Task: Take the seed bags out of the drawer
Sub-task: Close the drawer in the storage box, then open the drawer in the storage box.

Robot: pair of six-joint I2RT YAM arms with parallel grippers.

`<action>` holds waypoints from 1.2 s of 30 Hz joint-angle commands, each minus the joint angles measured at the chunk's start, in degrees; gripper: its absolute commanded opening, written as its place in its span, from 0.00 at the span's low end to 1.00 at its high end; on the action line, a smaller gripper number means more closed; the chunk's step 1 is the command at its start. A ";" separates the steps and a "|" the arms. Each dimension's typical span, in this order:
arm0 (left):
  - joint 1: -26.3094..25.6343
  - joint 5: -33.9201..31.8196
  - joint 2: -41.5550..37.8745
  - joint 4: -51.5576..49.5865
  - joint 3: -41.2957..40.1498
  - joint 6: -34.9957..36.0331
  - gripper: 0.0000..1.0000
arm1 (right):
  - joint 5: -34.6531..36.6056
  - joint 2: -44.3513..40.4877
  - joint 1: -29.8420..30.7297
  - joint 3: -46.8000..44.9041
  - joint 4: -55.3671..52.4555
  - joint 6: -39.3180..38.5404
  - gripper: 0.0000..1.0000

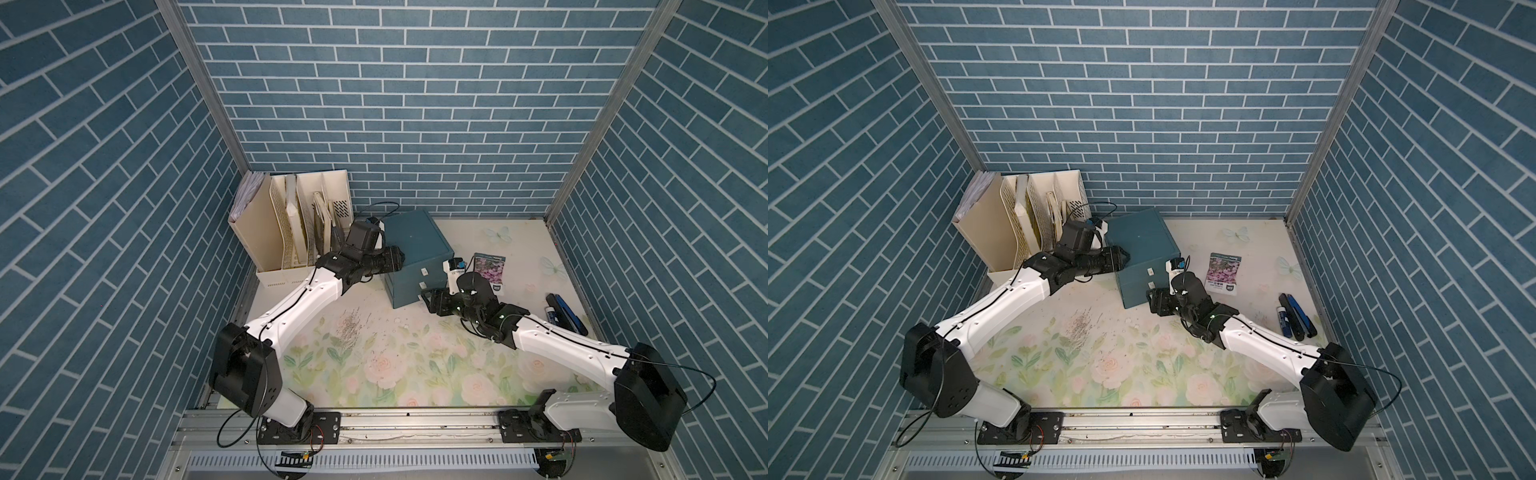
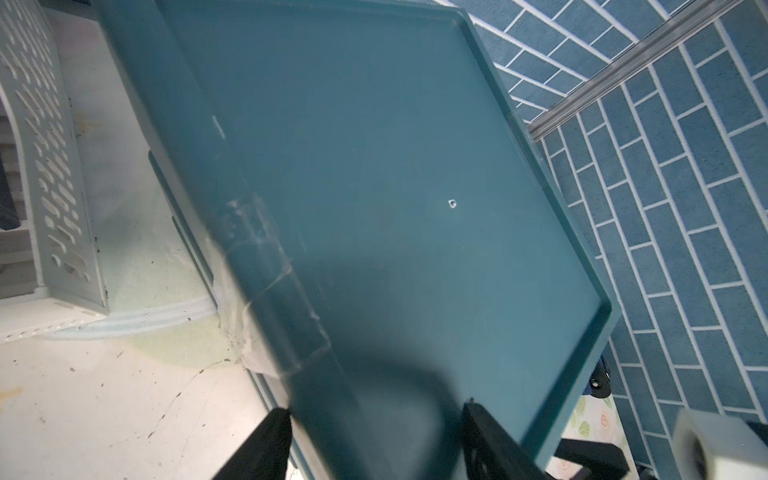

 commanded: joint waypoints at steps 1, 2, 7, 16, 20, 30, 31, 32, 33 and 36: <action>-0.02 0.60 -0.15 -4.21 -1.91 0.31 0.68 | -5.99 1.24 -1.40 -0.44 5.65 4.58 0.73; 0.01 0.42 -0.06 -4.12 -2.04 0.33 0.68 | -6.95 1.82 -1.87 -0.50 6.40 5.28 0.73; -0.04 0.06 0.21 -4.10 -2.15 0.48 0.68 | -10.56 4.38 -3.21 -1.40 12.29 9.90 0.72; -0.04 -0.21 0.46 -4.27 -1.90 0.87 0.68 | -12.50 7.42 -4.93 -3.35 19.19 15.90 0.67; -0.01 -0.30 0.54 -4.37 -1.93 1.12 0.67 | -12.56 8.48 -5.61 -4.28 21.12 17.11 0.66; -0.04 -0.21 1.02 -4.62 -1.45 1.82 0.67 | -11.26 11.71 -5.88 -5.73 27.07 20.72 0.59; 0.03 -0.15 1.08 -4.65 -1.37 1.84 0.67 | -11.02 11.83 -5.86 -5.87 27.40 20.93 0.59; 0.01 -0.16 1.00 -4.63 -1.36 1.90 0.68 | -10.80 11.99 -5.90 -5.93 27.48 21.11 0.58; -0.03 -0.16 1.00 -4.73 -1.36 1.99 0.68 | -10.66 12.24 -5.95 -5.94 27.85 21.11 0.58; 0.02 -0.21 0.91 -4.89 -1.48 2.13 0.68 | -10.48 12.90 -5.91 -5.85 28.42 21.49 0.56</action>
